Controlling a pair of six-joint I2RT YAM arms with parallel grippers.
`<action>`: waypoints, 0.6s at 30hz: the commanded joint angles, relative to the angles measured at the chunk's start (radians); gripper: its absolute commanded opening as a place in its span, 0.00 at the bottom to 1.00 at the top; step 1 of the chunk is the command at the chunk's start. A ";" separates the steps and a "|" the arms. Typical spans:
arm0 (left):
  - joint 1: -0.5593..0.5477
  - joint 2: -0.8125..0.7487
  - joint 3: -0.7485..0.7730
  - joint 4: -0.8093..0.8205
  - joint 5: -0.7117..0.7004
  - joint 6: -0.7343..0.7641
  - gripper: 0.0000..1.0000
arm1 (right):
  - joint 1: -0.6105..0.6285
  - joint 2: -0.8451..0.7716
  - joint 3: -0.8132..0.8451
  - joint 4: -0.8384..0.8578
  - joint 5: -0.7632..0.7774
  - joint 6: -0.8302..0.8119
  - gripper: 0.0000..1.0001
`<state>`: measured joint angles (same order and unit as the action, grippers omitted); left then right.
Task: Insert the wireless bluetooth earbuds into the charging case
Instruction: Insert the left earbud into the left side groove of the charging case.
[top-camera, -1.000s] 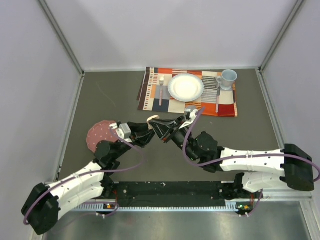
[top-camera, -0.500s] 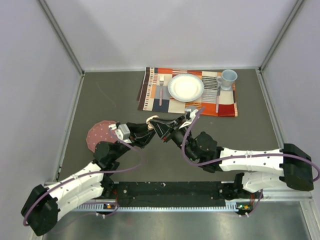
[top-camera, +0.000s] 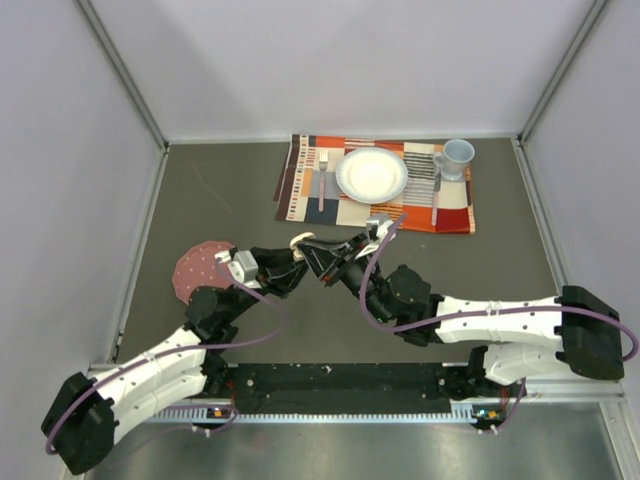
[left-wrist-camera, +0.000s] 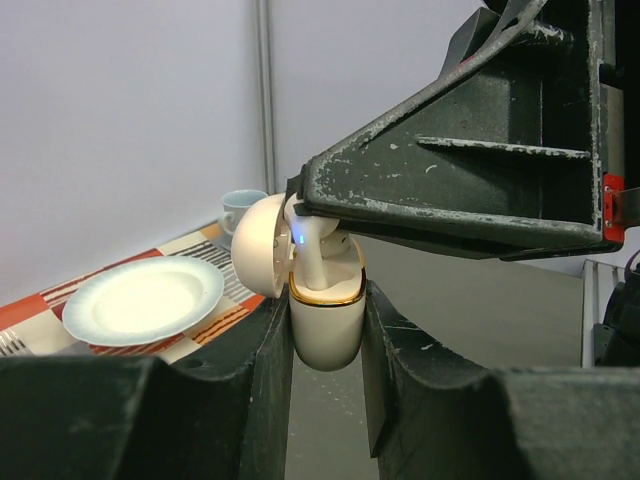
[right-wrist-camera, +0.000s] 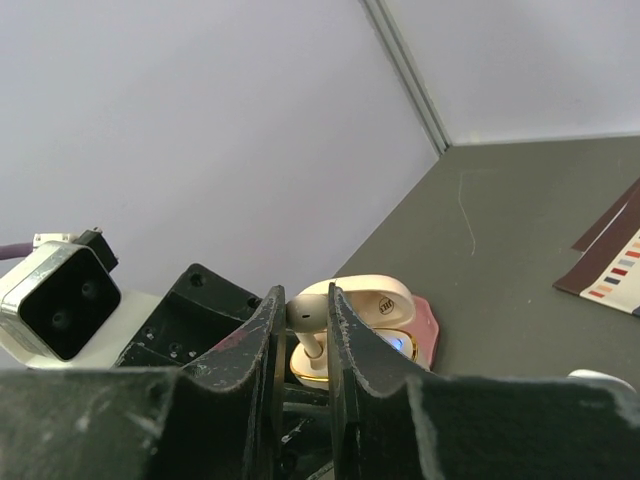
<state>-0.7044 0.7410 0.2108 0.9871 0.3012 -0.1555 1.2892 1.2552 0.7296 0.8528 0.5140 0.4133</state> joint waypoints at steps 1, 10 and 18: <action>0.000 -0.028 -0.004 0.079 -0.036 0.001 0.00 | 0.016 0.006 0.013 0.008 0.014 -0.005 0.00; 0.000 -0.038 -0.013 0.101 -0.063 0.001 0.00 | 0.041 0.029 0.001 0.009 0.072 -0.008 0.00; 0.002 -0.042 -0.011 0.101 -0.063 0.002 0.00 | 0.041 0.024 0.011 -0.018 0.093 -0.025 0.06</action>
<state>-0.7048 0.7216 0.1917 0.9874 0.2630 -0.1555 1.3159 1.2766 0.7273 0.8486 0.5705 0.4114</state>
